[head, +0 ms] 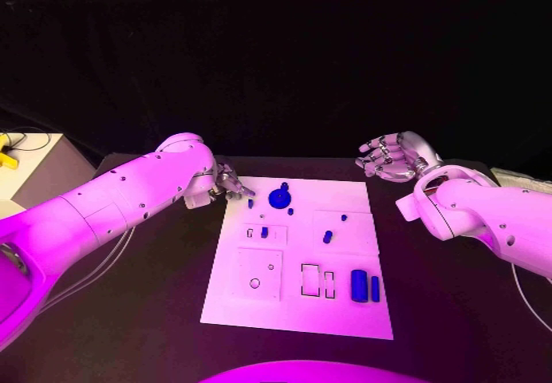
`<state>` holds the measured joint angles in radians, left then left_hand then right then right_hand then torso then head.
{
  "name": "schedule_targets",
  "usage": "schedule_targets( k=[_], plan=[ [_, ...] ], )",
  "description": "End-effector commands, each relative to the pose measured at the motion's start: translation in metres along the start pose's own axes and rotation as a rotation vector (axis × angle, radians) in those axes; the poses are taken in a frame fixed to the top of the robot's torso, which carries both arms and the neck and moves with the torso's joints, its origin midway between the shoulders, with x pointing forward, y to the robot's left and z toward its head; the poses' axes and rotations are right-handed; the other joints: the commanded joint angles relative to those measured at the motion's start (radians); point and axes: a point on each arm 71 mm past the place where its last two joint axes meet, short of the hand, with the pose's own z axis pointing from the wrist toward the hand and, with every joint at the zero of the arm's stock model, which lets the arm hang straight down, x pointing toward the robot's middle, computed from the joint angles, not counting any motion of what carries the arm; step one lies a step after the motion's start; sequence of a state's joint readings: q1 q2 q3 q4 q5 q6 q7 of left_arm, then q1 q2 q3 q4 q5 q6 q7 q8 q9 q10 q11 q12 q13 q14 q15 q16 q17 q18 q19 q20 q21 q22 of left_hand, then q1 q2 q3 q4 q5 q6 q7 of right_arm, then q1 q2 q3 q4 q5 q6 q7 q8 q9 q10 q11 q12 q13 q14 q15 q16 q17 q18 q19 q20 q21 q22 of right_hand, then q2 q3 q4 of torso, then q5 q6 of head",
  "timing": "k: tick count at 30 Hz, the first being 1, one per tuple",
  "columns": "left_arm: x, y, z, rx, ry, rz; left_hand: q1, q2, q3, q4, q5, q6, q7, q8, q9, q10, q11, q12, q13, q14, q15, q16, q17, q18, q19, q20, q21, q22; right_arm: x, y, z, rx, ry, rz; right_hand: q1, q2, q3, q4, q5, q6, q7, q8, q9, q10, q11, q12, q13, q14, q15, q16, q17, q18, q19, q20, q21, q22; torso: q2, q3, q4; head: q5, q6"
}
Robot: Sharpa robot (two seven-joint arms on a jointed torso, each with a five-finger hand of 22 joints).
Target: Assemble the parts on the task board
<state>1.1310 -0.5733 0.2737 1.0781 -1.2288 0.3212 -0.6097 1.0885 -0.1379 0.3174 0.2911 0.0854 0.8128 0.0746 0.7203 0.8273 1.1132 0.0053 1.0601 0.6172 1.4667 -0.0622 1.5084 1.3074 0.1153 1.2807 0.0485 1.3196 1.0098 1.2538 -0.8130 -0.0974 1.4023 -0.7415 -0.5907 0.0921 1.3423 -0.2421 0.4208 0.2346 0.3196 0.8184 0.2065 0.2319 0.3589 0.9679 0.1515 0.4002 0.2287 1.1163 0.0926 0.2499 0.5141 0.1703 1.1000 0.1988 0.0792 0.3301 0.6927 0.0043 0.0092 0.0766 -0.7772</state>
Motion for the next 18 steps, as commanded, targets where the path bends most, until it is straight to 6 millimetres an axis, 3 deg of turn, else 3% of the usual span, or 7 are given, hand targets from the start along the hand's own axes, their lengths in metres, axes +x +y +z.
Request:
schedule_targets(
  k=[1, 18],
  plan=[
    [0.0002, -0.0033, 0.0003, 0.021, 0.013, 0.017, 0.006, 0.001, -0.008, 0.001, 0.003, -0.01, 0.002, -0.007, -0.002, -0.007, 0.001, -0.007, -0.003, 0.048, 0.009, -0.006, 0.126, -0.006, -0.002, 0.007, -0.004, 0.0, 0.0011, 0.0011, -0.0001, -0.007, 0.009, 0.001, -0.011, 0.001, -0.004, 0.0, -0.002, -0.007, 0.02, 0.005, -0.001, 0.0, 0.004, -0.004, -0.002, 0.003, 0.003, -0.006, -0.001, 0.012, 0.001, 0.002, -0.007, -0.001, -0.002, 0.0002, 0.0008, 0.0, -0.003],
    [0.003, -0.0091, -0.0007, 0.045, 0.03, 0.018, -0.001, 0.004, -0.013, 0.003, 0.002, -0.009, 0.004, -0.01, -0.005, -0.009, 0.003, -0.005, -0.001, 0.048, 0.011, -0.006, 0.127, -0.006, -0.004, 0.009, -0.005, -0.001, 0.0014, 0.0012, 0.0003, -0.008, 0.009, 0.001, -0.01, 0.001, -0.005, -0.001, 0.001, -0.007, 0.02, 0.006, -0.001, 0.0, 0.003, -0.004, -0.004, 0.004, 0.003, -0.008, -0.002, 0.012, 0.002, 0.002, -0.008, -0.004, -0.002, 0.0007, 0.0014, -0.002, -0.008]
  ],
)
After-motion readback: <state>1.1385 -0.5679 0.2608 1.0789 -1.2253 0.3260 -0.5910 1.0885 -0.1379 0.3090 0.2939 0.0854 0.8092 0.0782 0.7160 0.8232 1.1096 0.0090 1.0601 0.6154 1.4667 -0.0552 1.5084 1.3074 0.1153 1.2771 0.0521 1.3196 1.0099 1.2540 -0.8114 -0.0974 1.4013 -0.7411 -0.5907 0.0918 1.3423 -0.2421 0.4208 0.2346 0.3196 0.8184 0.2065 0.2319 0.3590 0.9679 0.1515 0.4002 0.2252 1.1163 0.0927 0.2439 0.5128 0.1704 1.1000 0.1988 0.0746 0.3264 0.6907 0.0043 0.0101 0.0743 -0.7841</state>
